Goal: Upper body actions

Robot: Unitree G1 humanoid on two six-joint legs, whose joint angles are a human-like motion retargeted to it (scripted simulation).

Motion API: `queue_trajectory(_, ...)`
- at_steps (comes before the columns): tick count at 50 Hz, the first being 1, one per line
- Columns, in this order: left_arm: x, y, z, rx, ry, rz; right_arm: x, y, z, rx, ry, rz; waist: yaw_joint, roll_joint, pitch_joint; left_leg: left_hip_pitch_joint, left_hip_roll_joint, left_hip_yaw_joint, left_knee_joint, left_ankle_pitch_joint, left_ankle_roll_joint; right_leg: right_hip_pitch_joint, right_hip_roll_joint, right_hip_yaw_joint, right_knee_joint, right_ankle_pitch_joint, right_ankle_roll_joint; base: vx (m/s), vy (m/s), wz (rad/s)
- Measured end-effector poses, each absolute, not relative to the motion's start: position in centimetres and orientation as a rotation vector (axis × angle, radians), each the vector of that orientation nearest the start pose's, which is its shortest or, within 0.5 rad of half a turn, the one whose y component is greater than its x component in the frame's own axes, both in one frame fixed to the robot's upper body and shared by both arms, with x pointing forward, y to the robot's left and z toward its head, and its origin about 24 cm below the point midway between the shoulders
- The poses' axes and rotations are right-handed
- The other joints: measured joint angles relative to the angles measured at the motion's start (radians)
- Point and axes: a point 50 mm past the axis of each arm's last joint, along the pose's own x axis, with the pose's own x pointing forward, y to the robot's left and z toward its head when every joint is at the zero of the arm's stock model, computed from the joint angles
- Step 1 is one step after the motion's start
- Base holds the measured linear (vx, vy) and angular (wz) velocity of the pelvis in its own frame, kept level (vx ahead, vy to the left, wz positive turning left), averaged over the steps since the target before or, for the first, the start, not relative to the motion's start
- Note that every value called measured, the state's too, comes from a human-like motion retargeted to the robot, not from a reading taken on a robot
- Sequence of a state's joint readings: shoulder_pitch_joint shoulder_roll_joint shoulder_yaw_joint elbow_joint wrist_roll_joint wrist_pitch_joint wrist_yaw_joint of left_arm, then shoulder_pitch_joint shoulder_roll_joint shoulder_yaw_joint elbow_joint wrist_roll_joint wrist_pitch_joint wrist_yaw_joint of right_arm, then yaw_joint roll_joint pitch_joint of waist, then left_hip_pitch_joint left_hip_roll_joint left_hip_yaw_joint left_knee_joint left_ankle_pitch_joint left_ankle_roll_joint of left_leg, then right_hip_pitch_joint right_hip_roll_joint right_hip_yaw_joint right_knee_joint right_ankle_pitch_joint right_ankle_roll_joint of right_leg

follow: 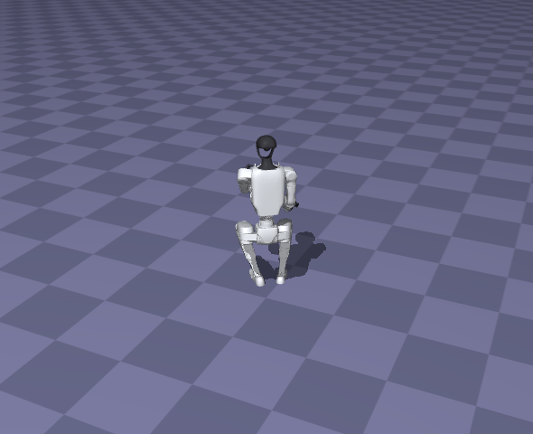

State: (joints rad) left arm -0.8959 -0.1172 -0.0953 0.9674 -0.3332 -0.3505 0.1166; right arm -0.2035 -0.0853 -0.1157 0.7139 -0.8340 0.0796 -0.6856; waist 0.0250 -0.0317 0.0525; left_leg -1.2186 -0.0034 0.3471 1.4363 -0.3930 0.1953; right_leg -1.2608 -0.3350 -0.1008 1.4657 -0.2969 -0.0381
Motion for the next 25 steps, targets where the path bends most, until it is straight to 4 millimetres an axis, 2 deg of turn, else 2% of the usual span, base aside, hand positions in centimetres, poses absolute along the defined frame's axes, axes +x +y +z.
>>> queue_trajectory(7, 36.7, 5.4, 13.5, -0.224, -0.345, 0.035, 25.3, -21.4, -4.0, -1.032, 0.282, -0.532, 0.008, 0.003, -0.005, 0.0, -0.001, -0.001, 0.001, 0.001, -0.001, 0.0, 0.0, 0.0, 0.001, 0.0, 0.0, 0.0, 0.0, 0.0)
queue_trajectory(14, 33.9, 5.4, 12.7, -0.149, -0.453, -0.083, 24.9, -22.1, -4.1, -1.029, 0.301, -0.555, 0.032, 0.005, -0.007, 0.003, -0.004, -0.001, -0.001, 0.002, 0.0, 0.003, -0.003, 0.001, 0.002, -0.001, 0.0, 0.0, 0.0, 0.0)
queue_trajectory(20, 31.3, 6.8, 10.1, 0.144, -0.484, -0.067, 24.7, -22.2, -4.2, -1.028, 0.307, -0.56, 0.04, 0.002, -0.005, 0.007, -0.008, 0.001, -0.004, 0.002, 0.001, 0.007, -0.008, 0.001, 0.001, -0.001, 0.0, 0.0, 0.0, 0.0)
queue_trajectory(25, 28.4, 7.6, 6.2, 0.433, -0.449, -0.071, 24.5, -22.3, -4.4, -1.025, 0.314, -0.562, 0.045, 0.002, -0.008, 0.009, -0.01, 0.001, -0.005, 0.001, 0.002, 0.01, -0.01, 0.0, 0.001, -0.002, 0.001, 0.0, 0.0, 0.0)
